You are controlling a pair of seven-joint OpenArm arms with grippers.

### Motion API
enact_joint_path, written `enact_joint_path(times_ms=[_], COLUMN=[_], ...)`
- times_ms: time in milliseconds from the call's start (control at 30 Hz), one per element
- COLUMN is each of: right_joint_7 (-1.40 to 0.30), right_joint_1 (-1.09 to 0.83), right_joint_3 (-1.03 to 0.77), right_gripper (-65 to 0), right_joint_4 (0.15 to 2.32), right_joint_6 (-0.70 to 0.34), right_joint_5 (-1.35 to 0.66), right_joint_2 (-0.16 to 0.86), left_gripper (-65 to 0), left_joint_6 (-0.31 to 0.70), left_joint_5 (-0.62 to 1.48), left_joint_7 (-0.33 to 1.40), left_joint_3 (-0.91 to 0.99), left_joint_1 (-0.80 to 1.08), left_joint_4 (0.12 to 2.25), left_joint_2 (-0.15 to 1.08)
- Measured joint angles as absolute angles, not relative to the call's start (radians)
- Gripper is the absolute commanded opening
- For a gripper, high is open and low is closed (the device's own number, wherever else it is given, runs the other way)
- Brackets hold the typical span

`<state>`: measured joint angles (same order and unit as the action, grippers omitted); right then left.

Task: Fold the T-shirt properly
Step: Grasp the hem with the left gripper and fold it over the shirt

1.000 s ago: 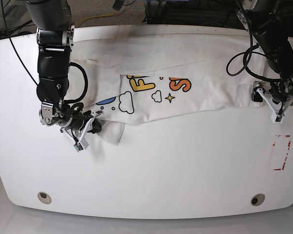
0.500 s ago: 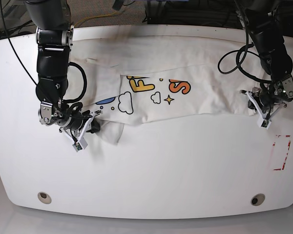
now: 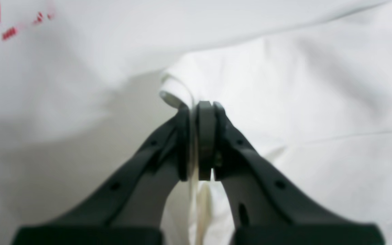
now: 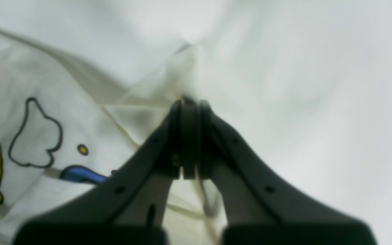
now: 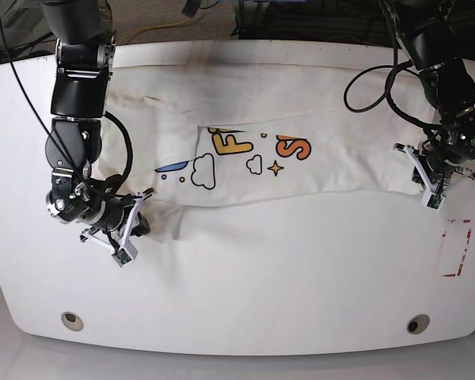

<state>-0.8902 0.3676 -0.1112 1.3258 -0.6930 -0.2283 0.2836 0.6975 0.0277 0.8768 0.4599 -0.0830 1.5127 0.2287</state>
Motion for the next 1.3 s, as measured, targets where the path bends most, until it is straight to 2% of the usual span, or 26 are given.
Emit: enact_joint_path(times_ms=[267,667,900,1133,1300], right_joint_7=[-1.032,-1.111,-1.103,-1.139,-1.191], right_joint_1=[0.321,0.170,0.026,-0.108,-0.190], right_joint_3=[-0.192,-0.308,-0.314,-0.345,-0.449], right_gripper=[-65.0,-65.0,-65.0,-65.0,-65.0], right_joint_4=[1.521,1.777,1.924,1.993,2.002], right_joint_6=[-0.699,-0.700,-0.701,-0.700,-0.700], right_joint_5=[-0.232,-0.242,-0.252,-0.248,-0.358], right_joint_2=[0.288,0.282,0.274,0.237,0.210], left_gripper=[-65.0,-65.0,-65.0,-65.0,-65.0], left_joint_6=[0.698,0.701,0.704,0.704,0.704], left_joint_5=[0.030,0.035,0.034,0.032,0.034], left_joint_7=[0.881,0.813,0.809,0.803,0.799], left_joint_3=[0.462,0.553,0.624,0.622,0.622], left_joint_1=[-0.053,-0.029,-0.009,0.033,0.099], left_joint_4=[1.557,1.560,1.562,1.562,1.606], left_joint_2=[0.228,0.222,0.226,0.226,0.227])
